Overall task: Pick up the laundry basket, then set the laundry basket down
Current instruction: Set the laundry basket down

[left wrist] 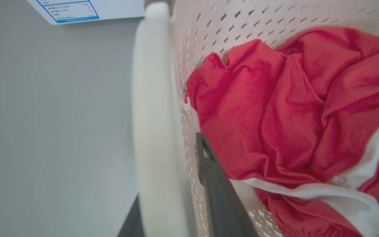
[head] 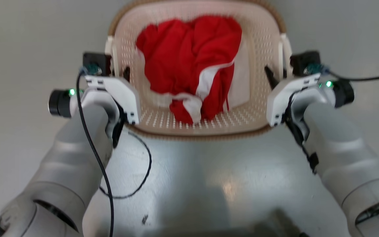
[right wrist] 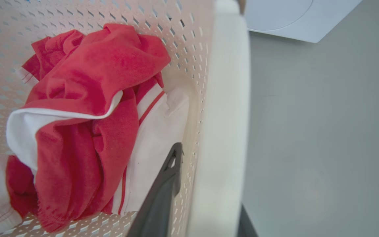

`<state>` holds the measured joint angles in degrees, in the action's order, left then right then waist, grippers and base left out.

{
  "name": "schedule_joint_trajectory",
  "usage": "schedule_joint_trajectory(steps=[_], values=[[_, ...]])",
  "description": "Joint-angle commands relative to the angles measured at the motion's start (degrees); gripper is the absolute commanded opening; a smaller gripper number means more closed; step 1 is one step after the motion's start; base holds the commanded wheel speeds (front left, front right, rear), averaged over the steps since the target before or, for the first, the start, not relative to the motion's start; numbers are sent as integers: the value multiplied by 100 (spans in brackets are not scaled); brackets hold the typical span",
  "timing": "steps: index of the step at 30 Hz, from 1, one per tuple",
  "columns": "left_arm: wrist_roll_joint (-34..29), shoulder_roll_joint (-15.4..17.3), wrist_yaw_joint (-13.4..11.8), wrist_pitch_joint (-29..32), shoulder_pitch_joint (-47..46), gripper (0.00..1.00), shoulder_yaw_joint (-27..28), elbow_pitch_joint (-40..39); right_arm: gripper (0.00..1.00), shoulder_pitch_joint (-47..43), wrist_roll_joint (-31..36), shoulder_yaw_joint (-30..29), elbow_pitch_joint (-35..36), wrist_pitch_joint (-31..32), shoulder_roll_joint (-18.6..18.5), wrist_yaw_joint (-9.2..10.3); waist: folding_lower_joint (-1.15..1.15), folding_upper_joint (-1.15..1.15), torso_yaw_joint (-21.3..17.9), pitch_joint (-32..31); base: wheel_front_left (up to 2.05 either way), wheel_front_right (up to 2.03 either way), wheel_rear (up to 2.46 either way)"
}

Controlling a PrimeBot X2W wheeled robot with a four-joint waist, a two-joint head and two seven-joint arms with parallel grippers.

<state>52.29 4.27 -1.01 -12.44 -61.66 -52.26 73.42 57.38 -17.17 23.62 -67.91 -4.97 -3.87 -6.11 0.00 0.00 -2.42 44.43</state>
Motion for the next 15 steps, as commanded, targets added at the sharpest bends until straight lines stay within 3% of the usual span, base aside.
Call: schedule_joint_trajectory(steps=[1, 15], values=[[-73, 202, -24, -148, -304, 0, 117, -89, 0, -60, 182, 89, -37, -105, 100, -137, 0, 0, -4, 460, 0, 0, 0], [-129, 298, -90, -252, -800, 0, 344, -190, 0, 563, 630, -512, -426, -478, 100, -137, 0, 0, 45, 1029, 0, 0, 0]])
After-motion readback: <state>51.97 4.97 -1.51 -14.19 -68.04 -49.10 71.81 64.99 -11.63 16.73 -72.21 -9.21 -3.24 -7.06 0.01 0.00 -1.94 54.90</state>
